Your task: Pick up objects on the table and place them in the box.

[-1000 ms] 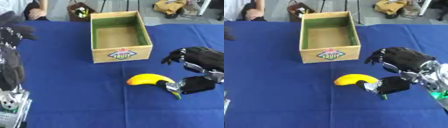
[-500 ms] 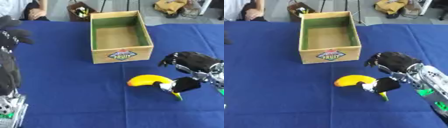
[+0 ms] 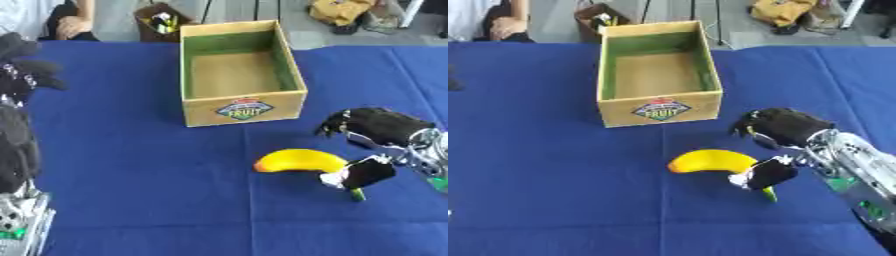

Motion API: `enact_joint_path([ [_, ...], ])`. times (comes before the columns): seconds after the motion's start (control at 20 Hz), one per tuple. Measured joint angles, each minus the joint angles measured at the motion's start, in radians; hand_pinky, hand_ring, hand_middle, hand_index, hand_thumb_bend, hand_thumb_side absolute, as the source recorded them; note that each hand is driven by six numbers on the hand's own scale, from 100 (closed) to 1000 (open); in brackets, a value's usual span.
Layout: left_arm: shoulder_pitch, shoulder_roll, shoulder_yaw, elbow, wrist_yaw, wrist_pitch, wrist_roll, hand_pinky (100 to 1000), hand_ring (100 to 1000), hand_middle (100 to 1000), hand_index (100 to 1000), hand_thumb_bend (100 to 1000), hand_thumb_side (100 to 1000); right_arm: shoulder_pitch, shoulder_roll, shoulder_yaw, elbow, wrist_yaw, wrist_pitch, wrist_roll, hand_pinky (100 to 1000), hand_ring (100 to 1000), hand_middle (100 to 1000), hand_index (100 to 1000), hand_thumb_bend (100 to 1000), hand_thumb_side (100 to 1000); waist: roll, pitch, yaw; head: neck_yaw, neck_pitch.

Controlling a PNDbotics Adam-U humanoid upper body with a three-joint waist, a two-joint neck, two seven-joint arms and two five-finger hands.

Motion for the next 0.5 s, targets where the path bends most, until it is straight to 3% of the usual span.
enact_joint_path([
  [0.5, 0.000, 0.000, -0.003, 0.000, 0.000, 0.003, -0.009, 492, 585, 646, 784, 100, 1000, 0.000, 0.000, 0.000, -0.013, -0.008, 0.019, -0.039, 652, 727, 562, 734, 383, 645, 0.000, 0.001, -0.001, 0.000, 0.000],
])
